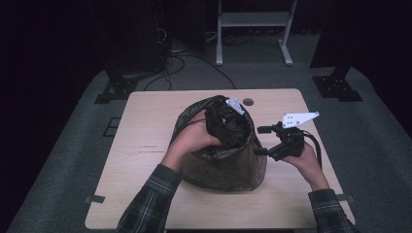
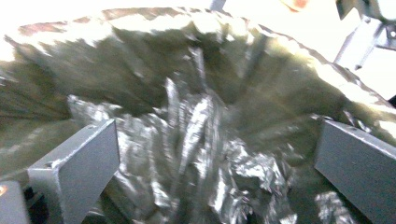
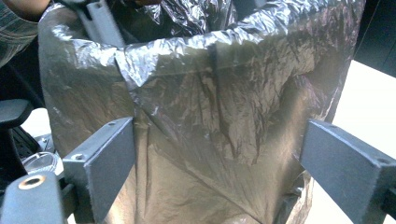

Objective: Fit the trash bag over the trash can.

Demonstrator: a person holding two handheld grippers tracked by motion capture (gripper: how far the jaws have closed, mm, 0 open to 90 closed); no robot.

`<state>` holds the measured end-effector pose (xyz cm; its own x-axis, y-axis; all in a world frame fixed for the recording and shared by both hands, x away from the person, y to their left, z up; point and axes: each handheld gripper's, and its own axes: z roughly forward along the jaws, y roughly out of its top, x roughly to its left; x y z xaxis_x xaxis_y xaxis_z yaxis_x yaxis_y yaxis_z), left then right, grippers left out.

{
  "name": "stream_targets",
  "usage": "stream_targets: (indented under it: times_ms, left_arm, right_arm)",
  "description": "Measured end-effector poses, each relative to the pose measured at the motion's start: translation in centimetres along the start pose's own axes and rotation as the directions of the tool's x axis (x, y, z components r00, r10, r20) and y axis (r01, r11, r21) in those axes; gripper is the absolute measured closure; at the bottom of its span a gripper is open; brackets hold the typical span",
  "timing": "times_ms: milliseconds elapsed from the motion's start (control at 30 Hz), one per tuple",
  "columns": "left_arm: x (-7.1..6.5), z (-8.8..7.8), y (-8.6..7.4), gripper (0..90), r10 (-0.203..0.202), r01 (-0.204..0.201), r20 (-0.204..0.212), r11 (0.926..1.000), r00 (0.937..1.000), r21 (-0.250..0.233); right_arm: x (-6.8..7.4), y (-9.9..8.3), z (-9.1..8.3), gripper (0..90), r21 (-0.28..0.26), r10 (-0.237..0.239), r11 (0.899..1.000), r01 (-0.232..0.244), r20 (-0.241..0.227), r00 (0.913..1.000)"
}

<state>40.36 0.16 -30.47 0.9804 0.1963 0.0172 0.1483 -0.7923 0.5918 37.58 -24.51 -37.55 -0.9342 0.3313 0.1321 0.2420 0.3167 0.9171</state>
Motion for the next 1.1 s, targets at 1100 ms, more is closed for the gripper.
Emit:
stream_targets:
  times_ms: [1100]
  left_arm:
    - [5.2,1.9,-1.4,0.0,-0.143,0.147,-0.059,0.9855,0.9880,0.084]
  right_arm:
    - [0.0,-0.3,0.1,9.6,0.002,0.007,1.000,-0.007,-0.003,1.0000]
